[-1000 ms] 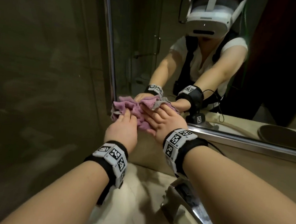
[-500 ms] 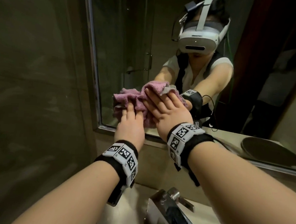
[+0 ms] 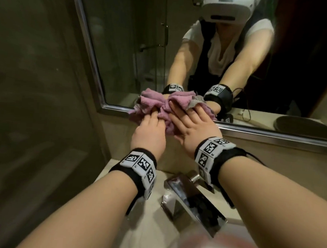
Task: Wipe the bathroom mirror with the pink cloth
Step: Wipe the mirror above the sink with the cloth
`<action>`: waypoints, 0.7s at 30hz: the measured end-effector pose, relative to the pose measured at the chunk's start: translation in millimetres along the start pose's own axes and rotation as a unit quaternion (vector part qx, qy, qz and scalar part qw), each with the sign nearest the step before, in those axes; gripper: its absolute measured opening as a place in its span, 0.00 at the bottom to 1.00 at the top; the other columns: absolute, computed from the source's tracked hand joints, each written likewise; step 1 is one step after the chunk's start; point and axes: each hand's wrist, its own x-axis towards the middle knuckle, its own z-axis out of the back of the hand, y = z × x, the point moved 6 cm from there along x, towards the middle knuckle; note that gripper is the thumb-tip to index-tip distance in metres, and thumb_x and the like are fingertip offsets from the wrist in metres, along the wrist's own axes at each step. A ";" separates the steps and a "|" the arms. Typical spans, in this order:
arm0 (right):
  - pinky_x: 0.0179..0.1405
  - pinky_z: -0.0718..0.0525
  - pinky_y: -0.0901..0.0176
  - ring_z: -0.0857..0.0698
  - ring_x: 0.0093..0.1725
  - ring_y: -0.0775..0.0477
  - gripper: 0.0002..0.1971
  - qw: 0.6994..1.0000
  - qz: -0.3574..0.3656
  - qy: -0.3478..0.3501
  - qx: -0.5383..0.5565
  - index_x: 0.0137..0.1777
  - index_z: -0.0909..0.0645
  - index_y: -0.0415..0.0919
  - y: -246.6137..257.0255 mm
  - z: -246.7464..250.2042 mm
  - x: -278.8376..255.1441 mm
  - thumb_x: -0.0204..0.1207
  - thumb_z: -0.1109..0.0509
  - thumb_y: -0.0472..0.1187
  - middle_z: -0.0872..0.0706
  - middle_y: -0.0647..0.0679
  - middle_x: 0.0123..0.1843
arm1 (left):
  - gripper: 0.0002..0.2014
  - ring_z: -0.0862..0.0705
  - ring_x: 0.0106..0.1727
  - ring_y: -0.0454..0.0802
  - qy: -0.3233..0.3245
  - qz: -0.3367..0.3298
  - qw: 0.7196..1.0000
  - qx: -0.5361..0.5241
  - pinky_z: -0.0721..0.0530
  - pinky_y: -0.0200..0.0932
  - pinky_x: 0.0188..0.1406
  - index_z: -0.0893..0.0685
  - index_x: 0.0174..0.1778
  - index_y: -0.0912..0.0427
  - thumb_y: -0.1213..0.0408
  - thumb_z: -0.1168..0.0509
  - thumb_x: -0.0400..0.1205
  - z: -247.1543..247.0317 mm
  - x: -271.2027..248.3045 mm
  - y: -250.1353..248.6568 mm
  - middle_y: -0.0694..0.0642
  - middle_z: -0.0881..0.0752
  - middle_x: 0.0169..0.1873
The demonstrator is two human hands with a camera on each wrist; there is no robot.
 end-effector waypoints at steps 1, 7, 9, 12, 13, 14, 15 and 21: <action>0.74 0.73 0.54 0.32 0.78 0.39 0.30 1.000 0.003 0.005 -0.011 0.78 0.34 0.45 -1.9 0.6 -0.8 0.77 0.47 0.54 0.34 0.48 0.80 | 0.23 0.43 0.81 0.56 -0.001 -0.001 1.000 0.004 0.33 0.52 0.74 0.37 0.78 0.61 0.68 0.52 0.85 -0.2 -0.4 -1.3 0.58 0.44 0.82; 0.53 0.92 0.52 0.67 0.83 0.48 0.30 0.997 0.035 0.033 -0.065 0.82 0.66 0.51 -16.1 4.2 1.7 0.85 0.60 0.56 0.69 0.54 0.83 | 0.22 0.49 0.83 0.59 0.004 0.017 1.000 -0.008 0.36 0.53 0.77 0.35 0.77 0.60 0.68 0.52 0.86 1.2 -0.5 -9.1 0.59 0.47 0.83; 0.53 0.94 0.53 0.68 0.82 0.49 0.29 0.997 0.024 0.024 -0.064 0.82 0.66 0.51 -24.3 11.6 3.5 0.84 0.61 0.55 0.71 0.56 0.80 | 0.21 0.49 0.83 0.59 -0.011 0.018 1.000 -0.019 0.35 0.54 0.77 0.33 0.76 0.59 0.68 0.50 0.85 8.9 0.9 -15.8 0.59 0.48 0.83; 0.53 0.95 0.57 0.68 0.80 0.52 0.29 0.997 0.006 -0.032 -0.065 0.82 0.64 0.51 -46.9 32.3 2.9 0.85 0.59 0.53 0.72 0.55 0.79 | 0.20 0.47 0.82 0.60 -0.064 0.008 0.997 -0.034 0.33 0.54 0.75 0.31 0.74 0.58 0.68 0.48 0.84 32.7 7.9 -27.5 0.59 0.47 0.83; 0.59 0.92 0.57 0.61 0.82 0.50 0.28 0.997 0.000 -0.040 -0.070 0.83 0.59 0.51 -55.3 40.2 1.1 0.84 0.58 0.52 0.64 0.52 0.83 | 0.20 0.46 0.82 0.61 -0.076 0.006 0.996 -0.038 0.32 0.55 0.74 0.30 0.73 0.58 0.69 0.47 0.84 39.8 10.3 -31.5 0.59 0.46 0.82; 0.65 0.87 0.55 0.52 0.83 0.48 0.28 0.997 -0.009 -0.029 -0.073 0.82 0.51 0.51 -62.4 45.9 -0.4 0.82 0.59 0.52 0.53 0.50 0.85 | 0.20 0.45 0.81 0.61 -0.082 0.006 0.996 -0.042 0.31 0.55 0.73 0.29 0.73 0.58 0.69 0.47 0.84 44.9 12.0 -35.3 0.60 0.46 0.82; 0.69 0.82 0.54 0.46 0.83 0.46 0.30 0.997 -0.009 -0.023 -0.066 0.82 0.47 0.51 -67.5 50.7 -1.0 0.79 0.61 0.52 0.46 0.49 0.84 | 0.20 0.44 0.81 0.62 -0.084 0.007 0.995 -0.047 0.31 0.55 0.73 0.29 0.73 0.58 0.70 0.47 0.84 48.6 12.8 -38.9 0.60 0.45 0.82; 0.72 0.78 0.54 0.43 0.82 0.43 0.32 0.998 -0.016 -0.047 -0.039 0.81 0.43 0.49 -97.5 66.7 -6.5 0.76 0.63 0.53 0.42 0.46 0.84 | 0.20 0.38 0.78 0.63 -0.110 0.000 0.992 -0.062 0.28 0.56 0.69 0.28 0.71 0.57 0.69 0.45 0.82 78.0 17.6 -62.5 0.59 0.43 0.81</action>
